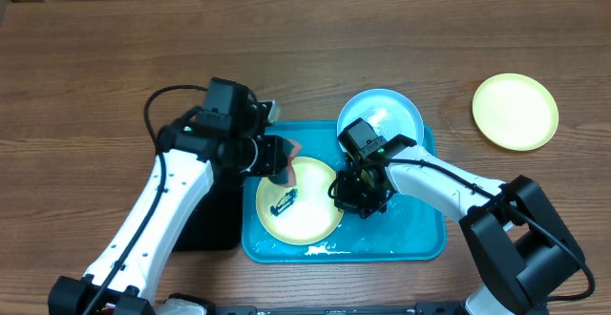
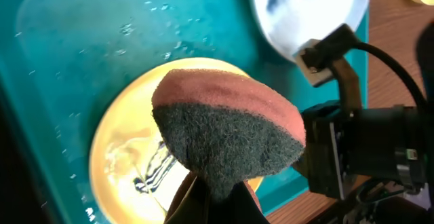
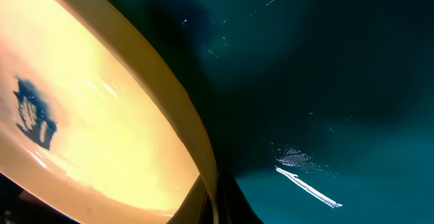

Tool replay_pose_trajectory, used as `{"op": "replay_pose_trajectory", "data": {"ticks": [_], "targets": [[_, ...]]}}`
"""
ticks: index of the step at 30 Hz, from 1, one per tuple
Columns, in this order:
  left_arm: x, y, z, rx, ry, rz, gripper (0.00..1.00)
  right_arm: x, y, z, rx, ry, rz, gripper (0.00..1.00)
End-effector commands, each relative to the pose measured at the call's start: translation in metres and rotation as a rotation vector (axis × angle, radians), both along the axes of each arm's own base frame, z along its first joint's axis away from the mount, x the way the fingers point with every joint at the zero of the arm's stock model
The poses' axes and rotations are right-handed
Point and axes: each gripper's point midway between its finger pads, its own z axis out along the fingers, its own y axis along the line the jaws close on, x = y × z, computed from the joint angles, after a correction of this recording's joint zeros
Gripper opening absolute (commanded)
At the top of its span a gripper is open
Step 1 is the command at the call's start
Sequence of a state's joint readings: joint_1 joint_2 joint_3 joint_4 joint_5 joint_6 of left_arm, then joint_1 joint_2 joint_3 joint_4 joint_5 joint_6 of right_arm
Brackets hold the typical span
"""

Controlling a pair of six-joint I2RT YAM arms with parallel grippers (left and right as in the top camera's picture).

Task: Clean dirty plates on tray and stack at the side
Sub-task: 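Bring the sponge in left gripper onto the held yellow plate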

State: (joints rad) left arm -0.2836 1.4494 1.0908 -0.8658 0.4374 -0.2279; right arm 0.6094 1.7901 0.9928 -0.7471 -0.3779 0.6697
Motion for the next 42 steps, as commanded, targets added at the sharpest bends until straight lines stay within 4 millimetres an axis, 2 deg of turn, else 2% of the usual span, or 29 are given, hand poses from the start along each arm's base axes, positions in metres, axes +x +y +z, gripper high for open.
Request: {"op": "replay_pose_trajectory", "data": {"ticks": [1, 7, 12, 18, 23, 27, 34, 39, 41, 42], "targets": [[-0.016, -0.005, -0.02, 0.02, 0.03, -0.052, 0.04, 0.006, 0.001, -0.002, -0.007, -0.007, -0.002, 0.04], [-0.045, 0.003, -0.063, 0.069, 0.113, -0.056, 0.04, 0.005, 0.0, -0.002, -0.009, -0.004, 0.0, 0.04], [-0.049, 0.013, -0.097, 0.11, 0.102, -0.025, 0.04, 0.004, 0.0, -0.002, -0.008, -0.006, 0.01, 0.04], [-0.038, 0.008, -0.131, 0.104, 0.137, 0.004, 0.04, 0.005, 0.002, 0.0, -0.002, -0.008, 0.011, 0.04], [-0.044, -0.016, -0.157, -0.021, 0.235, -0.037, 0.04, 0.005, 0.001, 0.0, -0.003, -0.007, 0.011, 0.04], [-0.051, -0.027, -0.166, -0.088, 0.294, -0.069, 0.04, 0.005, 0.001, 0.0, -0.004, -0.006, 0.011, 0.04], [-0.052, -0.047, -0.147, -0.225, 0.211, -0.262, 0.04, 0.004, 0.0, 0.0, -0.007, -0.002, 0.011, 0.04], [-0.055, -0.052, -0.14, -0.27, 0.185, -0.322, 0.04, 0.004, 0.001, 0.0, -0.007, -0.002, 0.01, 0.04], [-0.053, -0.048, -0.145, -0.235, 0.199, -0.29, 0.04, 0.004, 0.001, 0.0, -0.007, -0.002, 0.011, 0.04], [-0.051, -0.04, -0.153, -0.171, 0.228, -0.223, 0.04, 0.004, 0.0, 0.0, -0.007, -0.002, 0.011, 0.04]]}}
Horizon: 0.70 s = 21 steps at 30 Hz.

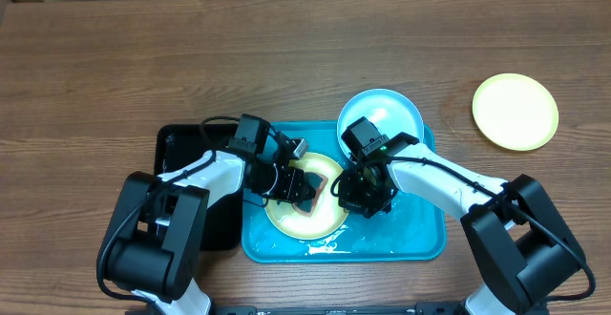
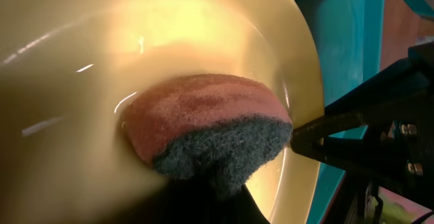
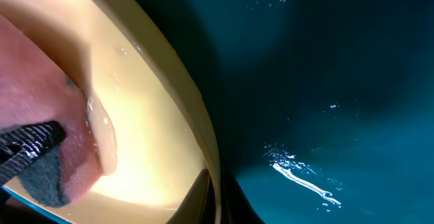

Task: Clean dirty plates on tray and stack at the side
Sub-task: 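Bring the sponge in left gripper onto the held yellow plate, then scrub the yellow plate with the sponge while right gripper holds it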

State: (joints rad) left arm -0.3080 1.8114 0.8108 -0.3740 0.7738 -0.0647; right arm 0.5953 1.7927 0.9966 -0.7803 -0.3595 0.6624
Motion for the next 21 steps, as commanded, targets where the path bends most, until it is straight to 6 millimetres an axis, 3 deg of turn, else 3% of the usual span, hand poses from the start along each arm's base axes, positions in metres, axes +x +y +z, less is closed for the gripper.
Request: {"op": "replay_pose_trajectory", "data": {"ticks": [1, 5, 10, 16, 21], "targets": [[-0.018, 0.02, -0.035, 0.19, 0.112, 0.069, 0.04, 0.005, 0.01, 0.001, 0.025, -0.015, 0.019, 0.04], [-0.021, 0.075, -0.06, 0.546, 0.18, 0.266, 0.04, 0.005, 0.01, 0.001, 0.025, -0.015, 0.019, 0.04], [-0.025, 0.126, -0.056, 0.854, 0.229, 0.453, 0.04, 0.005, 0.009, 0.001, 0.022, -0.017, 0.019, 0.04], [-0.01, 0.153, -0.029, 1.039, 0.193, 0.508, 0.04, 0.005, 0.009, 0.001, 0.022, -0.018, 0.019, 0.04], [0.006, 0.163, -0.007, 1.119, 0.144, 0.535, 0.04, 0.006, 0.008, 0.0, 0.016, -0.022, 0.019, 0.04]]}}
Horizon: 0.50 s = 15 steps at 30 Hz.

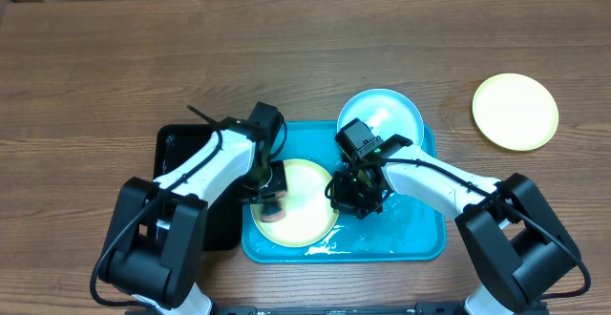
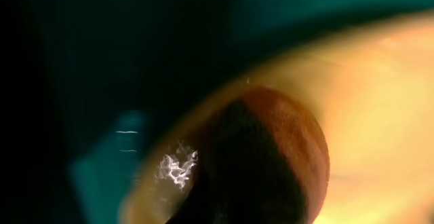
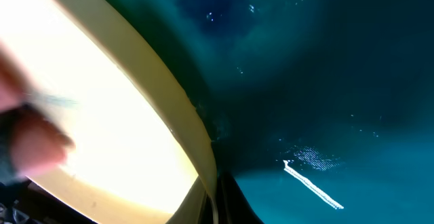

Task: Clean dirty plates on tray and stack at the side
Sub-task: 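Scrub the yellow plate with the sponge while right gripper holds it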

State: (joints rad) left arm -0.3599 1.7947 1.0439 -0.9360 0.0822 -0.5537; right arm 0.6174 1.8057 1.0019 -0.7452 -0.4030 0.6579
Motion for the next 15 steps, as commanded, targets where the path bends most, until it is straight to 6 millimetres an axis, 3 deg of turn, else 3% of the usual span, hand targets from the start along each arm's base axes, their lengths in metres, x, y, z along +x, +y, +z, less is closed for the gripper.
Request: {"op": "replay_pose_trajectory", "data": {"ticks": [1, 6, 10, 15], "targets": [[0.015, 0.066, -0.005, 0.361, -0.059, 0.027, 0.04, 0.008, -0.007, 0.0, -0.036, -0.022, -0.011, 0.04], [0.025, 0.055, -0.004, 0.302, -0.08, -0.012, 0.04, 0.008, -0.007, 0.0, -0.034, -0.025, -0.004, 0.04], [0.029, -0.01, -0.01, -0.069, -0.081, -0.235, 0.04, 0.008, -0.007, 0.0, -0.034, -0.025, -0.004, 0.04], [0.024, -0.084, 0.007, -0.458, -0.124, -0.403, 0.04, 0.008, -0.007, -0.001, -0.035, -0.025, -0.004, 0.04]]}}
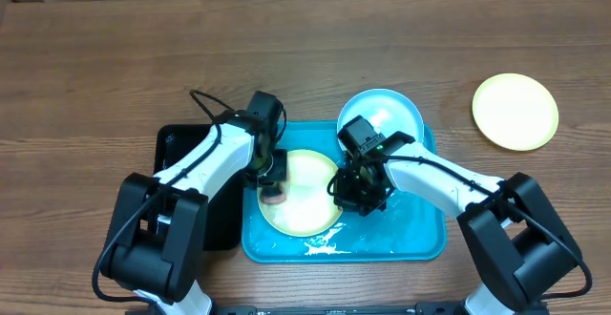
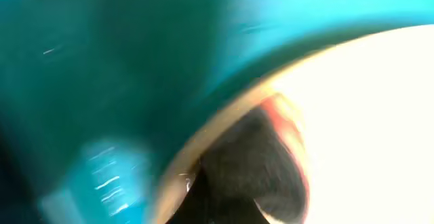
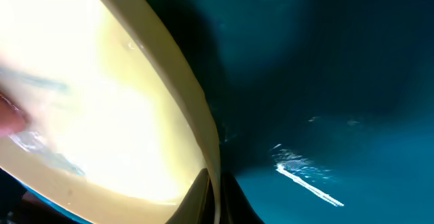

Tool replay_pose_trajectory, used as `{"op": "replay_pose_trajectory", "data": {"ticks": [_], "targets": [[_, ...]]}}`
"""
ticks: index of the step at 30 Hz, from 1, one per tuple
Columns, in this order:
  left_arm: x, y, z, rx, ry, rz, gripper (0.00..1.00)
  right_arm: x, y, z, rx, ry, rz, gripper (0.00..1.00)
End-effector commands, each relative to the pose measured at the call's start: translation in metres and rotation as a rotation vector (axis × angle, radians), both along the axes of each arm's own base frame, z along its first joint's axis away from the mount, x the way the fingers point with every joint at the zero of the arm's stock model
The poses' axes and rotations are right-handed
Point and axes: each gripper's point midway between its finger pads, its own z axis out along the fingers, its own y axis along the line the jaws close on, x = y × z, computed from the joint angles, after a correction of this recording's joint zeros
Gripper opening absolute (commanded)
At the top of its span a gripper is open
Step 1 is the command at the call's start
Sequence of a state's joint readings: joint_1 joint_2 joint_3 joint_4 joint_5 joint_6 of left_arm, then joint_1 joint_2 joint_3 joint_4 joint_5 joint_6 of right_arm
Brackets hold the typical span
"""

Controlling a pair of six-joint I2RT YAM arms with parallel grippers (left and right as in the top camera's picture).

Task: Clean dirty plates on tray and stack at the side
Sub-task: 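Scrub the yellow plate with the sponge while right gripper holds it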

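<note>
A yellow plate (image 1: 307, 193) lies in the teal tray (image 1: 410, 239). My left gripper (image 1: 271, 183) is shut on a red-and-dark sponge (image 1: 273, 195) pressed on the plate's left edge. The left wrist view is blurred, showing the sponge (image 2: 261, 159) against the plate (image 2: 366, 108), gripper (image 2: 218, 207) below. My right gripper (image 1: 347, 189) is shut on the plate's right rim, seen as gripper (image 3: 213, 191) on plate (image 3: 102, 108). A faint bluish streak (image 3: 41, 85) shows on the plate in the right wrist view. A blue plate (image 1: 382, 115) rests on the tray's back right corner.
A pale yellow-green plate (image 1: 516, 111) lies alone on the wooden table at the far right. A black tray (image 1: 181, 153) sits against the teal tray's left side, partly under my left arm. Water glints on the teal tray floor (image 3: 305, 183).
The sponge in my left gripper has shifted from the plate's lower left edge a little up along the left edge. The right gripper still holds the rim.
First my left gripper held the sponge above the plate, which bore a dark mark, with the right gripper on its rim. Then the sponge pressed on the plate's right part, then on its lower left edge. Now only a faint streak shows.
</note>
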State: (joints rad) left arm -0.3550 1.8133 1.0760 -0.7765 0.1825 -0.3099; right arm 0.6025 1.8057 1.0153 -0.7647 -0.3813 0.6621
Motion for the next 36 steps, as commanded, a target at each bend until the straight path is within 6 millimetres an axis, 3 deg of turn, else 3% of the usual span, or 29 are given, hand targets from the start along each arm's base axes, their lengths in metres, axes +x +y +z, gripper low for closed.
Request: {"op": "replay_pose_trajectory", "data": {"ticks": [1, 6, 12, 20, 26, 31, 36], "targets": [[-0.019, -0.067, 0.011, -0.348, 0.04, -0.241, 0.04, 0.002, -0.001, -0.002, -0.013, -0.018, 0.016, 0.04], [-0.028, -0.101, 0.028, -0.524, 0.028, -0.333, 0.04, 0.001, -0.002, -0.002, -0.015, -0.016, 0.016, 0.04], [-0.032, -0.102, 0.026, -0.502, 0.057, -0.298, 0.04, 0.001, -0.002, -0.002, -0.015, -0.016, 0.016, 0.04], [-0.023, -0.058, 0.001, -0.224, 0.062, -0.172, 0.04, 0.001, -0.002, -0.002, -0.015, -0.015, 0.016, 0.04], [-0.011, 0.001, -0.014, 0.109, 0.026, -0.004, 0.04, 0.001, -0.002, -0.002, -0.015, -0.015, 0.016, 0.04], [-0.006, 0.047, -0.01, 0.343, -0.005, 0.111, 0.04, 0.001, -0.002, -0.002, -0.015, -0.015, 0.016, 0.04], [-0.003, 0.065, 0.003, 0.454, -0.016, 0.117, 0.04, 0.001, -0.002, -0.002, -0.016, -0.015, 0.016, 0.04]]}}
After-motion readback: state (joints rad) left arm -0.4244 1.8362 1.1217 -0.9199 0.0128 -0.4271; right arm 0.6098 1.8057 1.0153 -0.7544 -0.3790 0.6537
